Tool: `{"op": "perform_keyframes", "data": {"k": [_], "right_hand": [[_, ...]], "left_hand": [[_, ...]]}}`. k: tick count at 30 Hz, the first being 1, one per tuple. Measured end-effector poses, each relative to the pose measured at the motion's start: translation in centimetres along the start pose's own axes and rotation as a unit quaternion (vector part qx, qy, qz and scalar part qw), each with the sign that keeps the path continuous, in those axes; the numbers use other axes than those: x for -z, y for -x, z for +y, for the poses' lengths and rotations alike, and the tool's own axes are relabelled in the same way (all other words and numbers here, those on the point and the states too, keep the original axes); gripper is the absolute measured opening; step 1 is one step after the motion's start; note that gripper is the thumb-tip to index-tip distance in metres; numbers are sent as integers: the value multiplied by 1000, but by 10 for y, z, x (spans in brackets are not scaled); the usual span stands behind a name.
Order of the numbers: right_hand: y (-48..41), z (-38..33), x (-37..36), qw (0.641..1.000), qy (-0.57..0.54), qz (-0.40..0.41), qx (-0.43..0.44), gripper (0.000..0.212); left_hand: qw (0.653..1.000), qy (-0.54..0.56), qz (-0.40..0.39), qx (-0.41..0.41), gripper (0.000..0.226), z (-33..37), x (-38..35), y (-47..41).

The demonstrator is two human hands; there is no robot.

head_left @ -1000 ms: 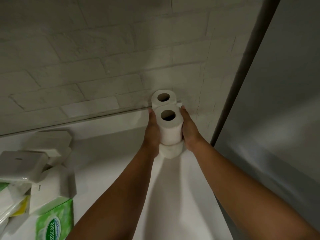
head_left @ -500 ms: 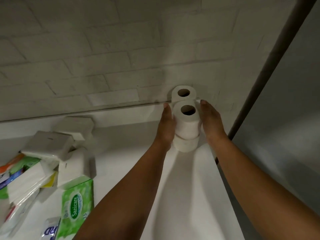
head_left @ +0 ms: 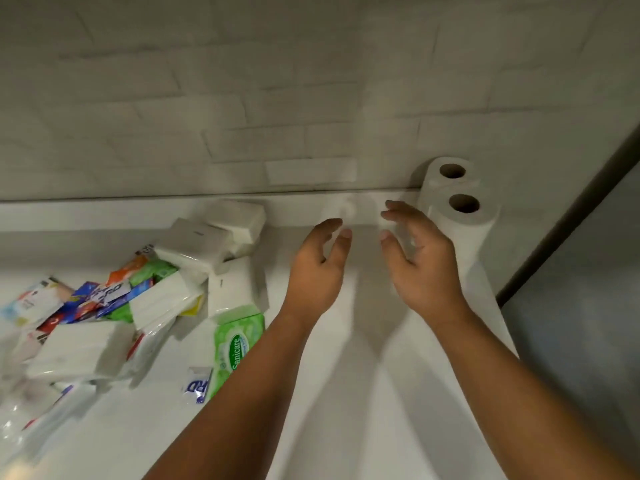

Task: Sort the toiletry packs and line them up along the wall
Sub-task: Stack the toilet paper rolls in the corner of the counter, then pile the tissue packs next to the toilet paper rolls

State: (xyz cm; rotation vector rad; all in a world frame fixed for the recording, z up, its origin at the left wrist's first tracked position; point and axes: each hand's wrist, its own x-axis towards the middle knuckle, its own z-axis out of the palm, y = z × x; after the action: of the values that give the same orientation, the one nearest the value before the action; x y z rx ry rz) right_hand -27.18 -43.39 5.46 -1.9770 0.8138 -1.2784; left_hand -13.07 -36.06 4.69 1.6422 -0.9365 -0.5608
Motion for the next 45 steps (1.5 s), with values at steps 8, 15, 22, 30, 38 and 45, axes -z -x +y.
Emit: {"op": "perform_keyframes", "data": {"k": [8,15,22,30,38,45], "right_hand": [[46,-41,-118,989,-48,-99,-95,29],[56,-69,-230,946,-57,-202,-247,40],[34,-81,-311,935,-25,-177,-307,41],[10,-77,-345,920,3,-99,-380,27],[15,-86,-340,918,-97,-74,-378,22],[28,-79,-311,909,-178,14,-376,37]], "left_hand": [[993,-112,40,-24,35,-62,119,17],[986,-146,79,-13,30,-108,228,-3],[968,-227,96,-35,34,-138,293,-56],[962,-262,79,24,46,-149,310,-102],[973,-219,57,45,37,-148,305,-94],[992,-76,89,42,20,-127,274,-57]]}}
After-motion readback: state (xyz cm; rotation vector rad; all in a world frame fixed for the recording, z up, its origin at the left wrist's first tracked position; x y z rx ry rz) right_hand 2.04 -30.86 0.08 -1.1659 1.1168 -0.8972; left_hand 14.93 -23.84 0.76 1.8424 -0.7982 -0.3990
